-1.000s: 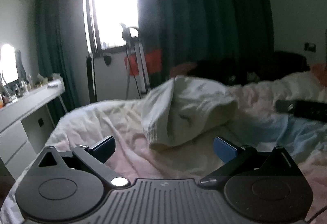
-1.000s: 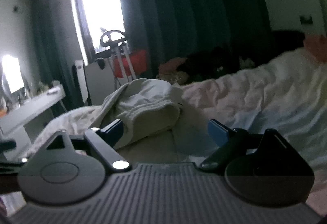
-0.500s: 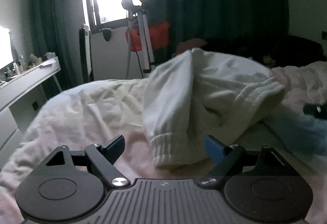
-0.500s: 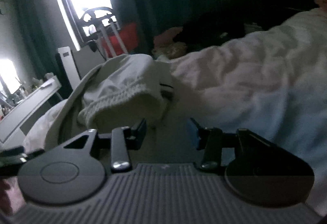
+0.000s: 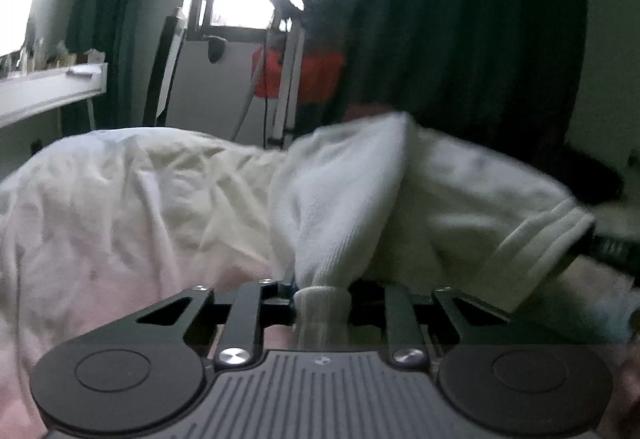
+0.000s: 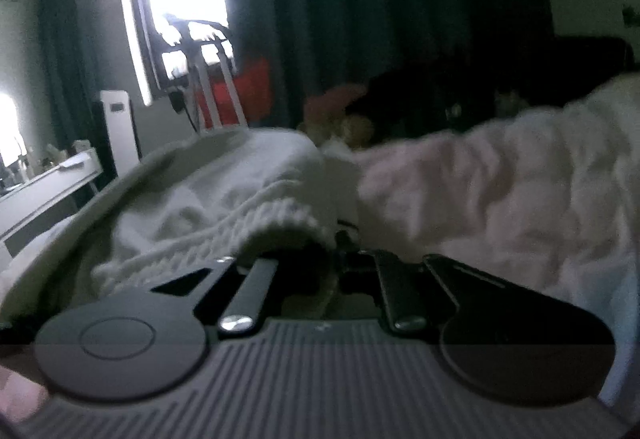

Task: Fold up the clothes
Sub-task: 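Grasp the sweatpants cuff with the left gripper and lift it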

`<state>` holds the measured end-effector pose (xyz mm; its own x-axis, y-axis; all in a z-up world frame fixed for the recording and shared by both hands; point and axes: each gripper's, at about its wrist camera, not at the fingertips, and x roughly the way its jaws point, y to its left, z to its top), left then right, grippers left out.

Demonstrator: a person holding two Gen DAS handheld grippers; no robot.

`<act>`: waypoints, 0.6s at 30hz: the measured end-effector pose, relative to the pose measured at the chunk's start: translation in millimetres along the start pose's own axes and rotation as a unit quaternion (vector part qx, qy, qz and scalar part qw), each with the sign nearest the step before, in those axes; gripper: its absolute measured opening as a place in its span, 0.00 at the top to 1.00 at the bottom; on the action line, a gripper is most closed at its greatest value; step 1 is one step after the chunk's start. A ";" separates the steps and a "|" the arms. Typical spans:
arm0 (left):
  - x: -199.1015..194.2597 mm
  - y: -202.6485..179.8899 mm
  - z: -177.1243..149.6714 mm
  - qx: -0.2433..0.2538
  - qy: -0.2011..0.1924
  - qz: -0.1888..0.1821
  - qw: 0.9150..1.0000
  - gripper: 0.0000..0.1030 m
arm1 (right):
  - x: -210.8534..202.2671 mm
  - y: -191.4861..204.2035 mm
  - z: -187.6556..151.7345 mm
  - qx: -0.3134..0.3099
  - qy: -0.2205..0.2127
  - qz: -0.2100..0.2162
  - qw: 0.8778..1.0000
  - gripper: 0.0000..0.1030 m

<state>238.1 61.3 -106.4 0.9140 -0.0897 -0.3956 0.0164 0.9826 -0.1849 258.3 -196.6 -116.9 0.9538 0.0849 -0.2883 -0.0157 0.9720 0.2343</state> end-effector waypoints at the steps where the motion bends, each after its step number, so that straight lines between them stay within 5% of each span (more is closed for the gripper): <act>1: -9.6 2.2 4.5 -0.013 -0.011 -0.004 1.000 0.82 | -9.5 4.8 5.0 -0.008 -0.008 0.000 1.000 0.92; 6: -68.7 19.2 30.7 -0.076 -0.051 -0.037 0.995 0.84 | -78.3 26.5 36.2 -0.055 -0.049 0.004 0.997 0.92; 12: -147.9 52.4 43.8 -0.163 -0.059 -0.073 0.982 0.84 | -179.2 34.2 51.8 -0.064 -0.048 0.023 0.997 0.92; 18: -208.7 80.7 42.1 -0.160 -0.035 -0.079 0.983 0.84 | -255.0 27.4 16.4 -0.022 0.049 0.068 0.996 0.92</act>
<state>65.8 166.2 -0.9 0.9364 -0.2137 -0.2784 0.0413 0.8548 -0.5173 19.6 -195.2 -21.7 0.9077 0.2357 -0.3471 -0.1578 0.9584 0.2380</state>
